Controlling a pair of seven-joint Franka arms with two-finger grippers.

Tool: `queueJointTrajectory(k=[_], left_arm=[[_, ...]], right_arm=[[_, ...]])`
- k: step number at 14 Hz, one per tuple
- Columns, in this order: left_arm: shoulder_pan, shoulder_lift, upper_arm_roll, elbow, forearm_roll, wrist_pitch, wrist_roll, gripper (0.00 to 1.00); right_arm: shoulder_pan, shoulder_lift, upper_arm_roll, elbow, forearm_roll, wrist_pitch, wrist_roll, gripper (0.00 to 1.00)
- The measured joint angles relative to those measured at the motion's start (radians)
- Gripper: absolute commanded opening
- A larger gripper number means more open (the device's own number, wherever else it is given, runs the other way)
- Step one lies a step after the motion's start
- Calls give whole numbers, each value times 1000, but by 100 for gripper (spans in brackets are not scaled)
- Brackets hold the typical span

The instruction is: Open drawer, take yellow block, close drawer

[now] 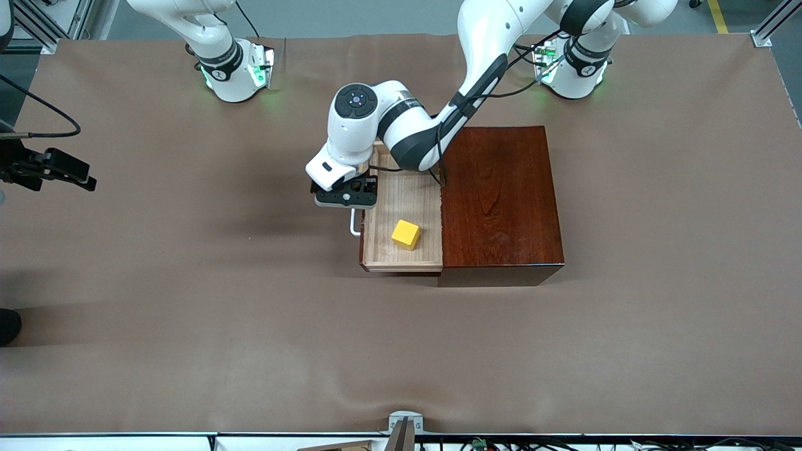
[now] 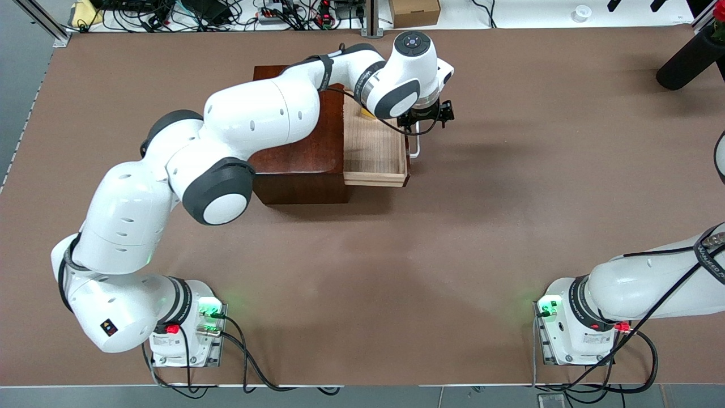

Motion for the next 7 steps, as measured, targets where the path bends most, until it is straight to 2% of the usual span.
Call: queueJointTrajectory(k=[7], left_arm=[[0,-61,15,12,0,-66,-45,100]], right_arm=[[0,0,0,0,0,0,0,100]])
